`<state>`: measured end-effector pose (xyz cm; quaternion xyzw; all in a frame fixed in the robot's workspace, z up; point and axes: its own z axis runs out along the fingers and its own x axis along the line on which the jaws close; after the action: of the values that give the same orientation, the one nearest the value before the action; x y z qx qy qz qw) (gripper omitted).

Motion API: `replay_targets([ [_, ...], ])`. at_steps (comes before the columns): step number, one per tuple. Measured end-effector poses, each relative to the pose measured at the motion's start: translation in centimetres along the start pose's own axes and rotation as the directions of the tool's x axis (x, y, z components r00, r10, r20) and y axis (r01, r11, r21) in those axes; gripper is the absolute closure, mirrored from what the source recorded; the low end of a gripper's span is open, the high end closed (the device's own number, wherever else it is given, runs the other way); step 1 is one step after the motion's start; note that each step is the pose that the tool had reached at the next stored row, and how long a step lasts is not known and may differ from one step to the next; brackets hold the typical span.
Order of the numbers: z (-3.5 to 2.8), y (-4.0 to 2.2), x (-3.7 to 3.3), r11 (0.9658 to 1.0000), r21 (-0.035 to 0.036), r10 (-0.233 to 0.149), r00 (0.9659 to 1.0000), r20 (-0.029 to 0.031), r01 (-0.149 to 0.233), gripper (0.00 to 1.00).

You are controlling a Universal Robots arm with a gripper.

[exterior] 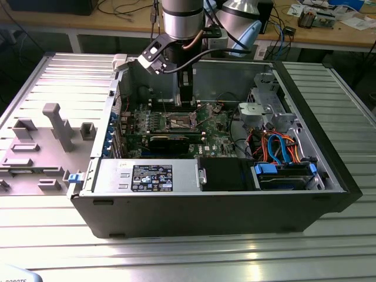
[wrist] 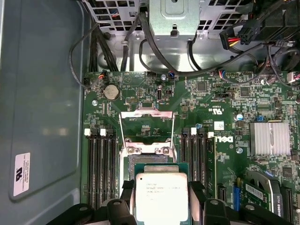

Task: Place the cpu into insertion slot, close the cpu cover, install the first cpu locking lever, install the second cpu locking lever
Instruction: 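Place the cpu into insertion slot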

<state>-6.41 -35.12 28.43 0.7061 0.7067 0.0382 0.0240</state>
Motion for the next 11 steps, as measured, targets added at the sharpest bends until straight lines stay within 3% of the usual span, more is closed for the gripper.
replay_targets([
  [11, 1.47, -0.19, 0.15, 1.0, -0.0007, -0.001, 1.0, -0.0025, 0.001, 0.45],
])
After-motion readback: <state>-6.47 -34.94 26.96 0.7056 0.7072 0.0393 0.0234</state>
